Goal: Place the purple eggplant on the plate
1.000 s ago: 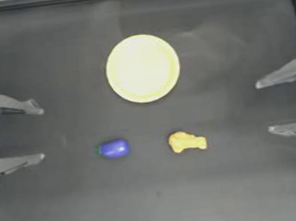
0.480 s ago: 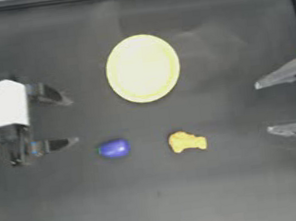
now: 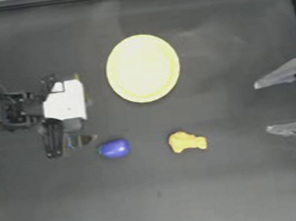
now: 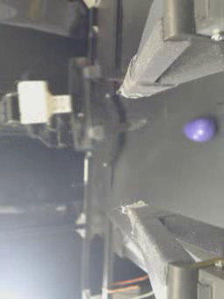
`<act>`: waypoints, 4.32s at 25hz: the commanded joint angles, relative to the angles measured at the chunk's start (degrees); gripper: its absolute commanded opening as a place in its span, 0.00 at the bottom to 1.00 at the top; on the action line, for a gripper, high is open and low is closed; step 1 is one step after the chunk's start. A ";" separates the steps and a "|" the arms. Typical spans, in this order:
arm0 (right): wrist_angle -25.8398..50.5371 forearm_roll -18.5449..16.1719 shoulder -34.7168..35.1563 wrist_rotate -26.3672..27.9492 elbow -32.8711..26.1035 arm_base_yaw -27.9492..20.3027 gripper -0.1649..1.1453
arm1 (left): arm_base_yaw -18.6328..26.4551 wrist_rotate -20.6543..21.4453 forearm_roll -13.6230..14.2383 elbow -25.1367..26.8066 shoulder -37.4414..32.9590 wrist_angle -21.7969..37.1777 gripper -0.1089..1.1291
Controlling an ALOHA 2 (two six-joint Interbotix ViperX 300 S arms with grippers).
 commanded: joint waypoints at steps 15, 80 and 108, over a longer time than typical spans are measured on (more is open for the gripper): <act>-0.18 1.14 0.88 0.09 -0.09 -1.05 0.89 | -4.83 -0.09 -2.11 -5.45 11.69 -4.39 0.92; -1.32 3.25 0.88 0.09 1.58 -1.05 0.89 | 14.59 9.93 8.61 -26.37 26.37 -4.04 0.41; -1.67 3.34 0.88 -0.09 1.23 -1.05 0.89 | 14.59 12.13 5.98 -30.15 32.70 -2.81 0.68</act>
